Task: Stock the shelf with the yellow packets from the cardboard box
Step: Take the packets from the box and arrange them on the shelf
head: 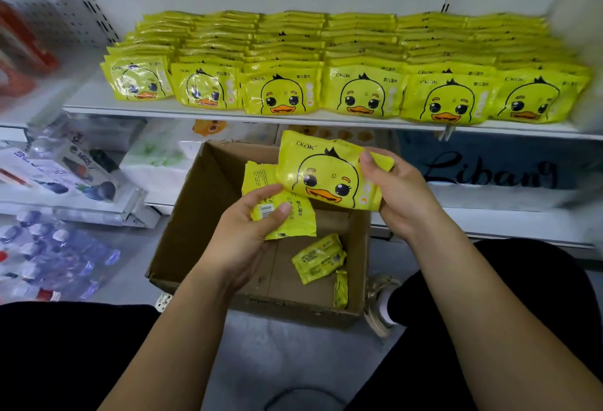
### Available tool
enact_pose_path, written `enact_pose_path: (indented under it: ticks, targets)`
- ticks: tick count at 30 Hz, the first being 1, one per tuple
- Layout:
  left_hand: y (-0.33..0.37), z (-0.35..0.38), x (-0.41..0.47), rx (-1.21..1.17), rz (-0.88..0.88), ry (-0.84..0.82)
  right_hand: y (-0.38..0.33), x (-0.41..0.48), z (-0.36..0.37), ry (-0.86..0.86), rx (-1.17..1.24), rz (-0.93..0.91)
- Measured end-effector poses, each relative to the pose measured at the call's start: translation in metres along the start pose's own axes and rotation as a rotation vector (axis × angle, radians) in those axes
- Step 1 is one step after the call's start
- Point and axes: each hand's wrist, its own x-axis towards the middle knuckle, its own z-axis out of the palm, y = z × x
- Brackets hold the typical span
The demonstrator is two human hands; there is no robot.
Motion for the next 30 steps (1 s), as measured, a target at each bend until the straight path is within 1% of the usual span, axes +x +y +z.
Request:
enact_pose_path:
  ticks: [3, 7, 11, 15, 21, 23, 25, 27, 29, 30]
  targets:
    - [0.002, 0.001, -0.005, -0.019, 0.002, 0.054, -0.003, -0.001, -0.002, 0.005, -0.021, 0.01]
    - [0.012, 0.013, -0.015, 0.036, 0.015, 0.055, -0.001, -0.005, 0.002, -0.062, -0.093, 0.0]
    - [0.02, 0.023, -0.022, 0.135, 0.048, 0.179, 0.009, -0.011, 0.007, -0.103, -0.163, 0.019]
    - [0.02, 0.025, -0.028, 0.135, 0.049, 0.204, 0.006, -0.014, 0.007, -0.054, -0.122, 0.09]
    - [0.021, 0.031, -0.029, -0.011, 0.009, 0.267, 0.004, -0.02, 0.01, 0.066, -0.136, 0.039]
    - [0.024, 0.034, -0.029, -0.061, -0.01, 0.29, 0.004, -0.019, 0.012, 0.069, -0.114, 0.055]
    - [0.026, 0.033, -0.027, -0.08, 0.005, 0.305, 0.003, -0.018, 0.012, -0.018, -0.078, 0.112]
    - [0.027, 0.027, -0.025, -0.085, 0.031, 0.323, 0.0, -0.018, 0.01, -0.18, -0.109, 0.181]
    - [0.03, 0.02, -0.024, -0.091, 0.049, 0.333, 0.002, -0.018, 0.009, -0.297, -0.166, 0.175]
    - [0.031, 0.016, -0.023, -0.1, 0.049, 0.333, 0.005, -0.017, 0.011, -0.297, -0.166, 0.148]
